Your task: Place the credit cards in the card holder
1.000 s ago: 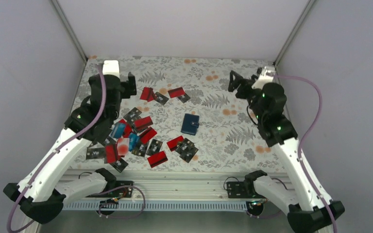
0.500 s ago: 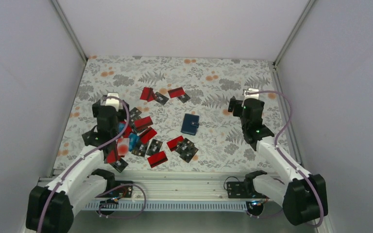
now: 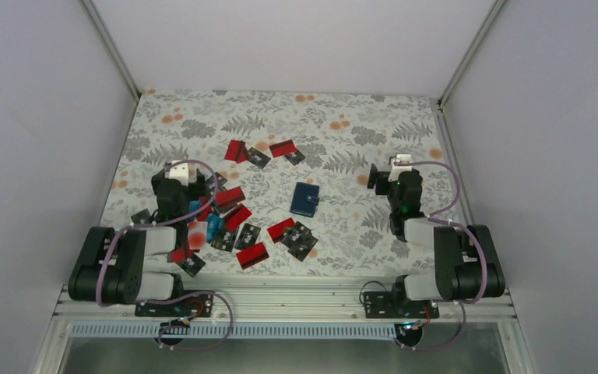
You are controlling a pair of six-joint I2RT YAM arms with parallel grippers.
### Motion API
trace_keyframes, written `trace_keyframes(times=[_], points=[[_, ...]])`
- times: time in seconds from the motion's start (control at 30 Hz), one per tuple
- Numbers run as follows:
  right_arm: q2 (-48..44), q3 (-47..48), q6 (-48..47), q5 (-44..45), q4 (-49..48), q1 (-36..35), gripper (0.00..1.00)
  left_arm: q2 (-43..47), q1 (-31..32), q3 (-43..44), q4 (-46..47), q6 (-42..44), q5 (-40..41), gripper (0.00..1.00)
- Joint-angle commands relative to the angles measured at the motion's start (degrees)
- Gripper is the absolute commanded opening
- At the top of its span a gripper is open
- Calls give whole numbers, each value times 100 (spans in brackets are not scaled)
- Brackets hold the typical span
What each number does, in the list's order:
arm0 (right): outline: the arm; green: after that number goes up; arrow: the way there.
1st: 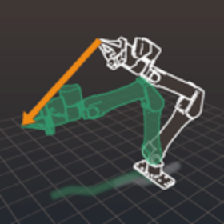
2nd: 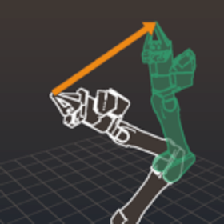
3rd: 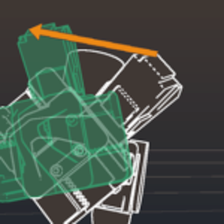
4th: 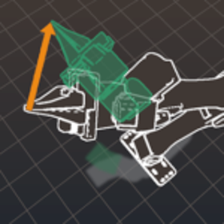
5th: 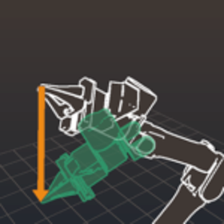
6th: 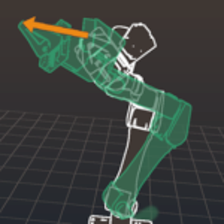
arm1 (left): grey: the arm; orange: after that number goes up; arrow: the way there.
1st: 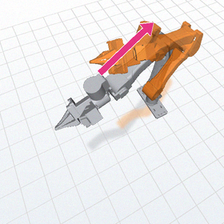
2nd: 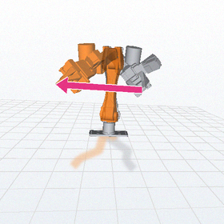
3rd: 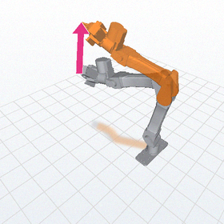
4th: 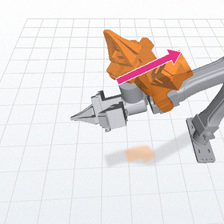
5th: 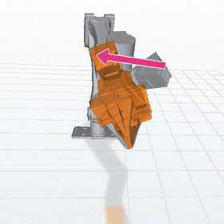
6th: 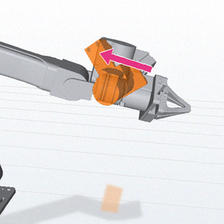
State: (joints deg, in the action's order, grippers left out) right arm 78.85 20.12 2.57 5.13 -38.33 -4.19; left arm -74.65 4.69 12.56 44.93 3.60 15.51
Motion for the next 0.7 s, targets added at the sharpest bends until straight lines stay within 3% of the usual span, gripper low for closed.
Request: trace_keyframes(times=[0.0,0.2,0.23,0.67], points=[[295,148,-312,-531,-1413,196,100,-689,-99,417,1373,414,-637,100],[791,-95,-252,-1248,-2201,585,100,-1426,-564,66,2753,174,-1337,100],[858,-252,-265,-1347,-2625,603,100,-1437,-565,86,2768,221,-1438,100],[816,-204,-284,-1433,-2498,618,100,-1415,-548,168,2555,260,-1490,100]])
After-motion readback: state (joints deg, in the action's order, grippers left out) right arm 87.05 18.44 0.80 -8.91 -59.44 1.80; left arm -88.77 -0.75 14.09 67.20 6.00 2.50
